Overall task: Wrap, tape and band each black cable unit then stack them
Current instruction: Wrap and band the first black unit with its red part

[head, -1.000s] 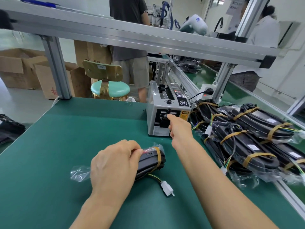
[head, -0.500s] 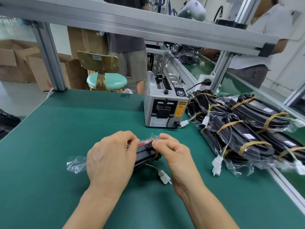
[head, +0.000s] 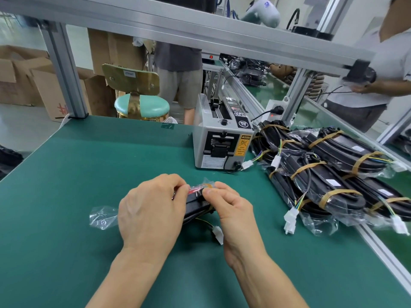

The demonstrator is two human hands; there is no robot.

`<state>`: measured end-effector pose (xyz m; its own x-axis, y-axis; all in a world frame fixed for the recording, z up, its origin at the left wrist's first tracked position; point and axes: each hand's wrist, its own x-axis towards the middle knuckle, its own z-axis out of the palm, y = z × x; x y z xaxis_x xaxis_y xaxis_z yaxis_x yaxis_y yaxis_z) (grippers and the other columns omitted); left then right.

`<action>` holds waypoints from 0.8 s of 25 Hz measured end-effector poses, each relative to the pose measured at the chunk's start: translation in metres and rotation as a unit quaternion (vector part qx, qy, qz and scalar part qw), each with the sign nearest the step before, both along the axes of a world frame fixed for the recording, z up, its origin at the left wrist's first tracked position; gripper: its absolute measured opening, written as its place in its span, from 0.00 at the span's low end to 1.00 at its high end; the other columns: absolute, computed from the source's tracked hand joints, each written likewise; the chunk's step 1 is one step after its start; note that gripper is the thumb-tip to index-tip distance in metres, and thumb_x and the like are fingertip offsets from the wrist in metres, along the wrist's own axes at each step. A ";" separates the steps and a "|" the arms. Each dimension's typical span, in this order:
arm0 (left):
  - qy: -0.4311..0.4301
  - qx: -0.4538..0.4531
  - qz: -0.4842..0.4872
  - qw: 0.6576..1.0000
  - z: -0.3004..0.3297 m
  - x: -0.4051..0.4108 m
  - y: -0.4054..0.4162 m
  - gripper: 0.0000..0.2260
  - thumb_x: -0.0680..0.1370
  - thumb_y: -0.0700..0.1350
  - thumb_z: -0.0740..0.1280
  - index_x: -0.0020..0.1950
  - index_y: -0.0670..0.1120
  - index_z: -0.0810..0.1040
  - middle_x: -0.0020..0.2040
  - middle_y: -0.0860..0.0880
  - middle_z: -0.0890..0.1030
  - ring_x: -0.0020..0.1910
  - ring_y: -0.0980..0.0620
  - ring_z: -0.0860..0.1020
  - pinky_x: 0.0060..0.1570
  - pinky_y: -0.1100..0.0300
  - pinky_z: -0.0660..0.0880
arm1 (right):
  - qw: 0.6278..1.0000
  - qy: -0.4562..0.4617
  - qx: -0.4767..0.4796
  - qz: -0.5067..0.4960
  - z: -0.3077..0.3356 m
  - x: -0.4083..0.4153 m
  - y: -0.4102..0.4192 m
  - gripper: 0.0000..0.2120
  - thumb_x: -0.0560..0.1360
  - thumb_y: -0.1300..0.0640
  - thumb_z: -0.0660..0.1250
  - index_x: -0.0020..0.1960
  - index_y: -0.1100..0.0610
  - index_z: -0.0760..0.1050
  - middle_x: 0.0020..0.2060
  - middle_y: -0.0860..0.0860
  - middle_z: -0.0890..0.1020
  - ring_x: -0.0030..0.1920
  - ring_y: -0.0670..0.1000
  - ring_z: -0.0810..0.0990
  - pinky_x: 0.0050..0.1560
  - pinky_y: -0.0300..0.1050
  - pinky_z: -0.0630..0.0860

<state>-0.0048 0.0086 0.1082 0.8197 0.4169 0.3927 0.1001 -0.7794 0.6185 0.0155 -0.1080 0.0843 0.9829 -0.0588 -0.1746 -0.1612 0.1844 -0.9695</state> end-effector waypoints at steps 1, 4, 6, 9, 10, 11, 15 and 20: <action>0.001 0.000 0.000 1.000 0.000 0.000 0.000 0.04 0.73 0.49 0.71 0.37 0.54 0.81 0.32 0.51 0.81 0.31 0.46 0.67 0.33 0.58 0.63 | 1.000 -0.003 -0.003 -0.003 0.000 0.000 0.000 0.04 0.70 0.57 0.73 0.38 0.56 0.85 0.57 0.44 0.77 0.50 0.40 0.77 0.51 0.42 0.69; 0.005 0.003 -0.002 1.000 0.000 -0.001 0.000 0.04 0.73 0.49 0.70 0.38 0.53 0.81 0.32 0.51 0.81 0.31 0.45 0.68 0.33 0.58 0.63 | 0.999 -0.017 -0.027 -0.014 -0.001 -0.002 0.002 0.05 0.69 0.56 0.73 0.35 0.55 0.84 0.55 0.42 0.76 0.49 0.39 0.77 0.51 0.42 0.69; 0.009 0.007 -0.009 1.000 0.000 -0.001 0.000 0.04 0.73 0.49 0.70 0.38 0.53 0.82 0.33 0.51 0.81 0.33 0.42 0.73 0.33 0.58 0.64 | 0.998 -0.037 -0.051 -0.021 -0.002 -0.002 0.003 0.06 0.69 0.55 0.73 0.34 0.53 0.84 0.53 0.42 0.76 0.49 0.39 0.77 0.50 0.42 0.68; 0.008 0.010 -0.016 1.000 0.000 -0.002 0.000 0.04 0.73 0.49 0.70 0.38 0.52 0.82 0.33 0.50 0.81 0.35 0.41 0.76 0.34 0.57 0.66 | 0.993 -0.066 -0.097 -0.032 -0.004 -0.002 0.004 0.07 0.70 0.55 0.73 0.33 0.52 0.83 0.51 0.40 0.76 0.50 0.41 0.78 0.49 0.46 0.69; 0.007 0.012 -0.018 1.000 0.000 -0.002 0.000 0.04 0.73 0.49 0.71 0.38 0.52 0.82 0.33 0.50 0.81 0.35 0.40 0.76 0.34 0.57 0.67 | 0.991 -0.074 -0.108 -0.038 -0.005 -0.002 0.004 0.07 0.70 0.55 0.73 0.33 0.51 0.83 0.50 0.40 0.77 0.50 0.40 0.78 0.50 0.46 0.71; 0.007 0.014 -0.020 1.000 0.000 -0.002 0.000 0.04 0.73 0.49 0.71 0.37 0.52 0.82 0.32 0.50 0.81 0.35 0.40 0.76 0.34 0.57 0.67 | 0.989 -0.078 -0.117 -0.044 -0.006 -0.002 0.003 0.08 0.70 0.55 0.73 0.32 0.51 0.82 0.50 0.41 0.77 0.49 0.40 0.78 0.49 0.47 0.72; 0.002 0.014 -0.022 1.000 0.000 -0.001 0.000 0.05 0.72 0.48 0.71 0.36 0.53 0.81 0.32 0.50 0.81 0.33 0.41 0.76 0.33 0.58 0.66 | 0.983 -0.095 -0.148 -0.058 -0.007 -0.002 0.003 0.10 0.71 0.56 0.73 0.31 0.52 0.81 0.51 0.43 0.78 0.48 0.35 0.77 0.52 0.35 0.70; -0.002 0.017 -0.024 1.000 -0.001 -0.001 0.000 0.05 0.72 0.48 0.72 0.36 0.53 0.81 0.31 0.51 0.81 0.33 0.41 0.76 0.33 0.57 0.67 | 0.969 -0.117 -0.206 -0.075 -0.009 -0.004 0.008 0.07 0.71 0.56 0.71 0.35 0.50 0.78 0.48 0.42 0.78 0.50 0.36 0.76 0.60 0.42 0.67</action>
